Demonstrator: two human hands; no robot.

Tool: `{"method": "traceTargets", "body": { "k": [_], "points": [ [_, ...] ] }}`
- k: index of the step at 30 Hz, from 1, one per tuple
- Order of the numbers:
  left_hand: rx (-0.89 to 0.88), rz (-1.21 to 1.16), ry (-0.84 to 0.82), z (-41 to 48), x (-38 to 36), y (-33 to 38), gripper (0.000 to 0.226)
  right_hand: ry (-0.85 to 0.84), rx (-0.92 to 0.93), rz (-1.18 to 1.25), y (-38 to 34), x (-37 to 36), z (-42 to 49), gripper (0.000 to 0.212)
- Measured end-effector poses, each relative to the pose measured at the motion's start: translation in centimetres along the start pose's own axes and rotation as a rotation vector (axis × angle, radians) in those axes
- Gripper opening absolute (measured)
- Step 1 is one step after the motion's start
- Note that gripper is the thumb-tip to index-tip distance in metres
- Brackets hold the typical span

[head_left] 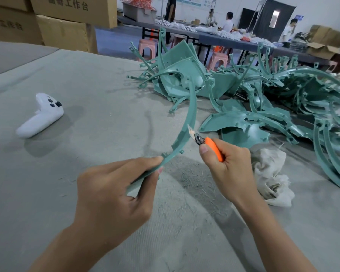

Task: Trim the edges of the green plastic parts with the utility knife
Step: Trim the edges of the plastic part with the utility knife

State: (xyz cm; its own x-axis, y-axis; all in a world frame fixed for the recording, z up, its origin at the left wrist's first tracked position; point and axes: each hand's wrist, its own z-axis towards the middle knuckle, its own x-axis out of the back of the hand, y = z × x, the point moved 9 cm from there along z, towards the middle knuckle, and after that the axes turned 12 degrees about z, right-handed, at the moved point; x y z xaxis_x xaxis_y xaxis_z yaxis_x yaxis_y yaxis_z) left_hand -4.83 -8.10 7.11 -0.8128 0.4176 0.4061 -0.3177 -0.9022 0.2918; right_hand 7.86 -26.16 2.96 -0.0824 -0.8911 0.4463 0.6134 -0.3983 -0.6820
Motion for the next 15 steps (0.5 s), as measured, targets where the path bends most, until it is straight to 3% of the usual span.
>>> {"method": "traceTargets", "body": {
  "k": [15],
  "points": [
    [-0.061,-0.094,-0.101,0.3,-0.3,0.3,0.014,0.068,-0.045,-0.012,1.5,1.1,1.1,0.05]
  ]
}}
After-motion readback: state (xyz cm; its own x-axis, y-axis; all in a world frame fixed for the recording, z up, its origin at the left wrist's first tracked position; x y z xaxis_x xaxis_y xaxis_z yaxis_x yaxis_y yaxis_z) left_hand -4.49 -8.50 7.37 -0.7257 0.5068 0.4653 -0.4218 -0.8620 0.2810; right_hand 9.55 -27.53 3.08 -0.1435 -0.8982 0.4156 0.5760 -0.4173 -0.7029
